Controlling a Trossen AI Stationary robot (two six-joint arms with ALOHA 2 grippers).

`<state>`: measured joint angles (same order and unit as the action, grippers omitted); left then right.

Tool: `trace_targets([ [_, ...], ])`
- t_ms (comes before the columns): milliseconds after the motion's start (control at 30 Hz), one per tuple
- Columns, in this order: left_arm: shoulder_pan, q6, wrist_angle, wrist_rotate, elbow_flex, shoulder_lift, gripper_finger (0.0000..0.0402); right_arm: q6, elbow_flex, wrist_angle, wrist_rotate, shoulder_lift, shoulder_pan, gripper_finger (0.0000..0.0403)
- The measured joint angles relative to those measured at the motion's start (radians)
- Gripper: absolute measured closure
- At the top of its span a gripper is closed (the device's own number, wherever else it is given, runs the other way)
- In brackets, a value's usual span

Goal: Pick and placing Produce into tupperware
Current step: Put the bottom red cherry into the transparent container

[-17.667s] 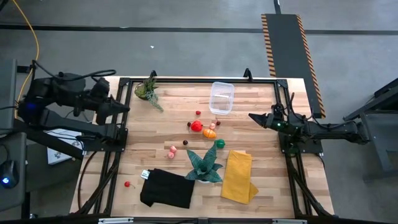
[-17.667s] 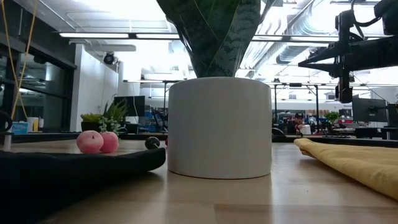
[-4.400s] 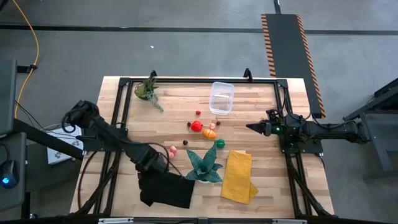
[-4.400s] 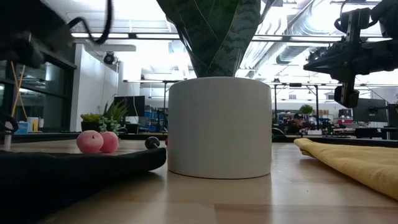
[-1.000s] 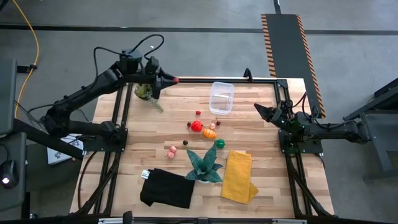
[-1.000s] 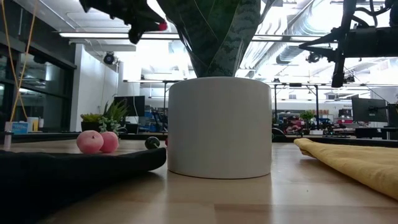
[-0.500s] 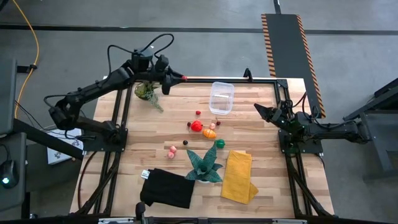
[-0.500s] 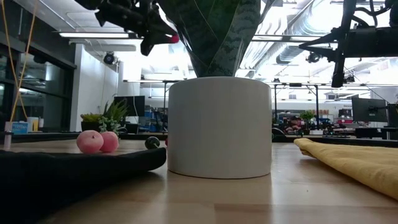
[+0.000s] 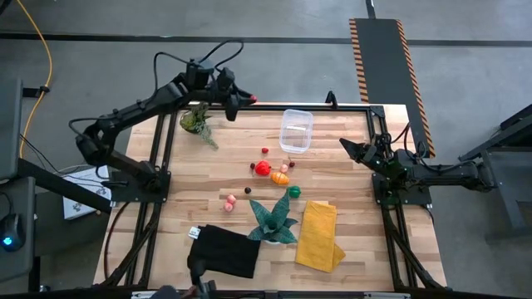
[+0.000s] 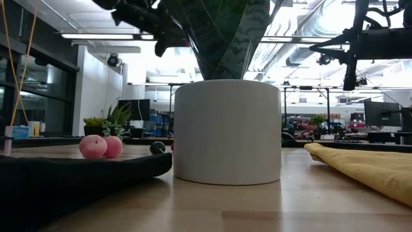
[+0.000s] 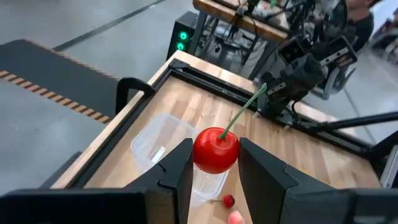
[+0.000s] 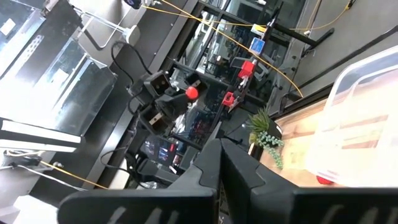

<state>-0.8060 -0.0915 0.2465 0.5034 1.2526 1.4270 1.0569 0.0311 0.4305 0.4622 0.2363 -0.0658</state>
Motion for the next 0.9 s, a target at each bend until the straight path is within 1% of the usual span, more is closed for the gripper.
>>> trace_targets([
  [200,0.016,0.077,0.155,-0.012,0.163,0.124,0.0295,0.004,0.000,0.000,-0.001,0.000,0.000,0.0403],
  [333,0.014,0.098,0.199,-0.015,0.230,0.180,0.0295,0.008,0.000,-0.001,-0.004,0.000,0.000,0.0403],
  [567,0.033,0.111,0.200,0.009,0.255,0.229,0.0295,0.000,0.000,-0.005,-0.005,0.000,0.000,0.0403],
  [767,0.084,0.129,0.202,0.013,0.255,0.243,0.0295,0.042,0.000,-0.061,-0.005,0.004,0.000,0.0403],
  [900,0.115,0.129,0.197,0.014,0.255,0.241,0.0295,0.052,0.000,-0.060,-0.005,0.026,0.000,0.0401],
])
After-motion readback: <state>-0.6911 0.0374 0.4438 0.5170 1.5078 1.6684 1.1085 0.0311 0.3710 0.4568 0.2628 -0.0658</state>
